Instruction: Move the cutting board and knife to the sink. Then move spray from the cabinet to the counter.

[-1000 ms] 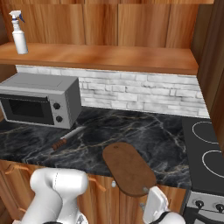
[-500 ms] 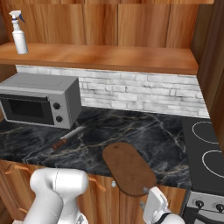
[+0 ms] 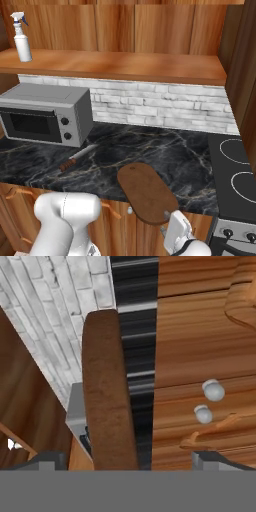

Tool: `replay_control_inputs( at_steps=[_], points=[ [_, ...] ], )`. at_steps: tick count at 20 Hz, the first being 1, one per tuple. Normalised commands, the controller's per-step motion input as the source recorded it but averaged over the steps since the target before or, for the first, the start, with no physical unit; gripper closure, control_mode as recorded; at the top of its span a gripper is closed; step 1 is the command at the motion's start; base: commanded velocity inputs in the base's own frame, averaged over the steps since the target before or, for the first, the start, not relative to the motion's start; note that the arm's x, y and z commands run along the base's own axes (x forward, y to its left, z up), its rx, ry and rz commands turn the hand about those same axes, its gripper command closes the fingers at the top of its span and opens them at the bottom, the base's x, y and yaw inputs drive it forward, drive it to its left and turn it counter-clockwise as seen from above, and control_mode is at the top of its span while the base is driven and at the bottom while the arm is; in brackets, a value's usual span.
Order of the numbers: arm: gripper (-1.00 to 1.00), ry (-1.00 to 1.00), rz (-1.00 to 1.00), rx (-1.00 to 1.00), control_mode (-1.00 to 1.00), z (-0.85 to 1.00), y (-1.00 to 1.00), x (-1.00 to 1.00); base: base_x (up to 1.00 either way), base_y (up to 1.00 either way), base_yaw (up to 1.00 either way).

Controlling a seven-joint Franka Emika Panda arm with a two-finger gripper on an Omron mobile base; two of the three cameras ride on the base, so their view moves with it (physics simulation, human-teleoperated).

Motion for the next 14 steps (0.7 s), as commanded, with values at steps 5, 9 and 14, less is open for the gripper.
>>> replay_control_inputs(
  at_steps=[5, 9, 14],
  points=[
    [-1.00, -0.03, 0.00, 0.00, -1.00, -0.04, 0.02, 0.08, 0.00, 0.00, 0.00],
    [-1.00, -0.05, 0.00, 0.00, -1.00, -0.08, 0.03, 0.02, 0.00, 0.00, 0.00],
    [-1.00, -0.08, 0.00, 0.00, -1.00, -0.07, 0.03, 0.05, 0.00, 0.00, 0.00]
  ],
)
